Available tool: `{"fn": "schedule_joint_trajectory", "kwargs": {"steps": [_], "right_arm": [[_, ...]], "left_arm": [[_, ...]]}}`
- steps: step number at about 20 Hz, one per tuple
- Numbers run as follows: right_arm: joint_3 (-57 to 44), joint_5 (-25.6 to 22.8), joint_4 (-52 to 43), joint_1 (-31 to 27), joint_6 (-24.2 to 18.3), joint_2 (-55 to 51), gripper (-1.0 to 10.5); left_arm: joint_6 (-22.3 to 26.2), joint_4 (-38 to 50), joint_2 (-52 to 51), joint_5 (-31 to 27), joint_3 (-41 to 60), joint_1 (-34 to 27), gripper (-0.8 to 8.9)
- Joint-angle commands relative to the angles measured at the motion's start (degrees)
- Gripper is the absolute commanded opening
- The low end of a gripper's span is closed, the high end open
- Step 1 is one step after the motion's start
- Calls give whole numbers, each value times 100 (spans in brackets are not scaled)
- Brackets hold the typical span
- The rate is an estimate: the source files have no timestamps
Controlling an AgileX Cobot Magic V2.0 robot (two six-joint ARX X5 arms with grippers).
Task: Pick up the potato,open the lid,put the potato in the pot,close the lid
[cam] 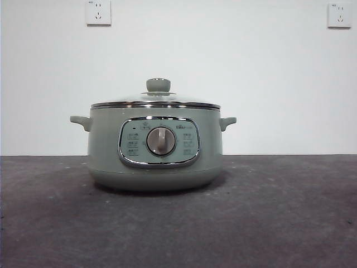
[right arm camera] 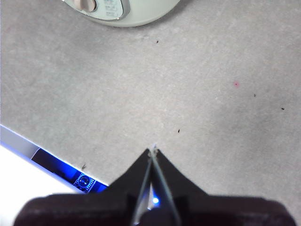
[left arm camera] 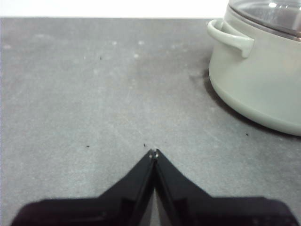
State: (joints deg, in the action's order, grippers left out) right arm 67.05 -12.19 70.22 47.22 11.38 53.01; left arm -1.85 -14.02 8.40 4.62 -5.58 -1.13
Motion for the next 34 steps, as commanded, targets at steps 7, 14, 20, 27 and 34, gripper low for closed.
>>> {"fn": "schedule_joint_trajectory", "kwargs": {"steps": [7, 14, 20, 27, 34], "right_arm": [[-57, -24, -37, 7, 61, 0, 1], [-57, -24, -39, 7, 61, 0, 2], [-57, -24, -37, 7, 61, 0, 1], [-46, -136, -44, -116, 61, -136, 1], [-1082, -175, -1786, -2026, -660, -1482, 1]], "left_arm": [[-42, 621, -820, -17, 516, -17, -3], [39, 505, -820, -11, 516, -20, -3], [39, 503, -730, -11, 516, -17, -3], [39, 498, -647, -11, 514, -17, -3], [39, 492, -634, -11, 516, -17, -3]]}}
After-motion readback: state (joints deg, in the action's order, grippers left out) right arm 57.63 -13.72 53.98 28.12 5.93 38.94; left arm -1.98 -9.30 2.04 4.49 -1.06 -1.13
